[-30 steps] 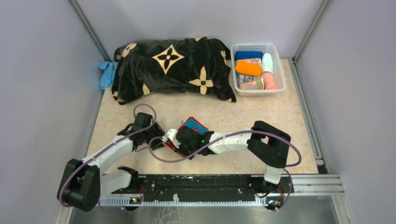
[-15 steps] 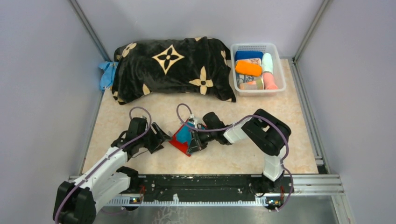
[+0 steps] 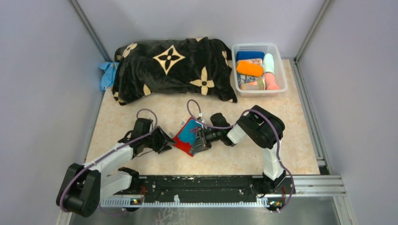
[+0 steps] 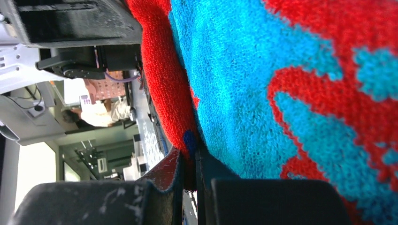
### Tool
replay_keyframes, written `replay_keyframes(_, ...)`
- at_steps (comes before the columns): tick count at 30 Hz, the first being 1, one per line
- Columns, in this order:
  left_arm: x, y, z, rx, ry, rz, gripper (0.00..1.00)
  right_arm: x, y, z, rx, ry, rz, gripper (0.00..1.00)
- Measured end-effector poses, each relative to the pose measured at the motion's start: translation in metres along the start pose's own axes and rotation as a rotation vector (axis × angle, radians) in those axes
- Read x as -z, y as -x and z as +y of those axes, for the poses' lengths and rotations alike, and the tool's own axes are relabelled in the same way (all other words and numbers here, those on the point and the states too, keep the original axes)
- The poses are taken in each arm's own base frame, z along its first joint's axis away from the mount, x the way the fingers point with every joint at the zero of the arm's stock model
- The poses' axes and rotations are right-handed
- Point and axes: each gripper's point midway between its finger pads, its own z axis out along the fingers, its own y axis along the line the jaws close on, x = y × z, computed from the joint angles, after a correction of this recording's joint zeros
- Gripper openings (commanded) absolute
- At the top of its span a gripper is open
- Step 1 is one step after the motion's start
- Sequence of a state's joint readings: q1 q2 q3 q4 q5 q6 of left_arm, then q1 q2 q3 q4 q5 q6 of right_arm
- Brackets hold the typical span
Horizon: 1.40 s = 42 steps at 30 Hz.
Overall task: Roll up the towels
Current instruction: Roll the towel at the center of the board.
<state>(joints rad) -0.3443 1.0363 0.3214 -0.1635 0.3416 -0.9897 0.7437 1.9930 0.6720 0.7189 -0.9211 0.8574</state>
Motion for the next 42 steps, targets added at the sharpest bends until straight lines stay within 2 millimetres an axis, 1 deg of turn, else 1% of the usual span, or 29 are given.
replay_keyframes(2,-0.004,0.0,0.002,0.006,0.01,0.01,0.46,0.002,0.001,-0.001,-0.019,-0.002,-0.005,0.03)
replay_keyframes(4,-0.009,-0.001,0.006,0.012,0.021,0.022,0.44,0.002,0.001,-0.002,-0.031,-0.004,-0.006,0.08)
replay_keyframes(7,-0.013,-0.001,0.006,0.021,0.03,0.036,0.44,0.003,0.0,-0.003,-0.031,-0.016,-0.004,0.18)
replay_keyframes(9,-0.015,0.0,0.005,0.022,0.031,0.038,0.44,0.006,0.001,-0.002,-0.014,-0.04,-0.01,0.25)
replay_keyframes(14,-0.017,0.002,0.003,0.024,0.041,0.042,0.45,0.018,0.01,0.001,0.077,-0.162,-0.047,0.38)
replay_keyframes(17,-0.018,0.005,0.002,0.023,0.049,0.04,0.45,0.026,0.015,0.004,0.163,-0.267,-0.066,0.43)
replay_keyframes(20,-0.019,0.007,0.001,0.023,0.057,0.038,0.46,0.033,0.02,0.012,0.283,-0.387,-0.083,0.46)
replay_keyframes(26,-0.022,0.011,-0.002,0.015,0.073,0.032,0.47,0.037,0.026,0.046,0.584,-0.571,-0.116,0.5)
replay_keyframes(29,-0.023,0.012,-0.003,0.011,0.082,0.03,0.47,0.032,0.024,0.059,0.726,-0.65,-0.113,0.5)
replay_keyframes(33,-0.023,0.011,-0.004,0.006,0.087,0.032,0.47,0.018,0.012,0.071,0.888,-0.721,-0.082,0.5)
replay_keyframes(35,-0.024,0.012,-0.004,0.004,0.09,0.031,0.48,0.01,0.01,0.071,0.949,-0.764,-0.068,0.51)
replay_keyframes(37,-0.024,0.012,-0.004,0.002,0.091,0.031,0.48,0.004,0.009,0.066,0.993,-0.809,-0.053,0.5)
replay_keyframes(39,-0.024,0.012,-0.004,0.001,0.093,0.03,0.48,-0.002,0.01,0.055,1.018,-0.86,-0.032,0.51)
replay_keyframes(42,-0.024,0.012,-0.004,0.001,0.094,0.029,0.48,-0.003,0.012,0.033,1.033,-0.943,0.002,0.51)
